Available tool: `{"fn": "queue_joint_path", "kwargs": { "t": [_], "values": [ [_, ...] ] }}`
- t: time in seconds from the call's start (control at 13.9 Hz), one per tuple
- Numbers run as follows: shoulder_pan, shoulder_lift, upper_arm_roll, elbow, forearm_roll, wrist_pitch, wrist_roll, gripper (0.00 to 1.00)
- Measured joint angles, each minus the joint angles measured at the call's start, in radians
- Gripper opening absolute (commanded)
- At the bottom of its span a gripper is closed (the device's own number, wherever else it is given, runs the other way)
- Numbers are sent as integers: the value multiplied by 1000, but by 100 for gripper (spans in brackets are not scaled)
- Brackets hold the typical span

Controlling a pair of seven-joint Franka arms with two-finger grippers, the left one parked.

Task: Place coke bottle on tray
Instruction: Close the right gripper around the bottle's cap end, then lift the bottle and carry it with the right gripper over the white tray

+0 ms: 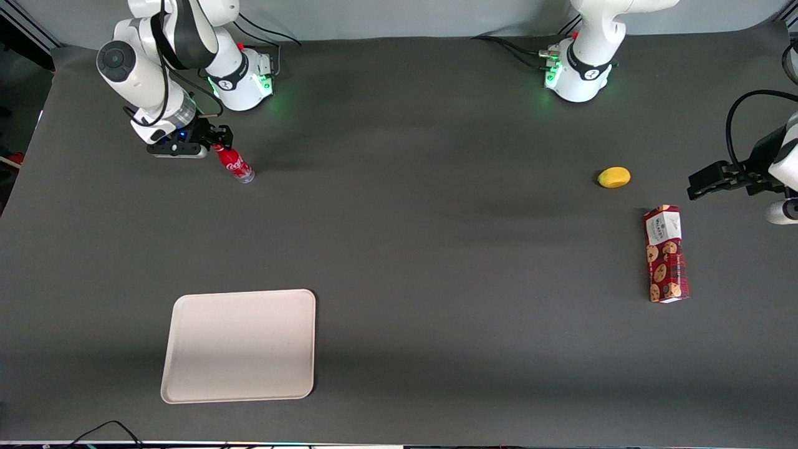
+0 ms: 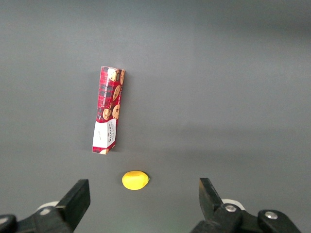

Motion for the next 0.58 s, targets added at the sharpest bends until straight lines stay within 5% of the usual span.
{"fn": "queue_joint_path", "kwargs": {
  "t": [0.14, 0.58],
  "values": [
    [0, 0, 0, 0, 0, 0, 0, 0],
    [4, 12, 7, 103, 0, -65, 0, 0]
  ]
}}
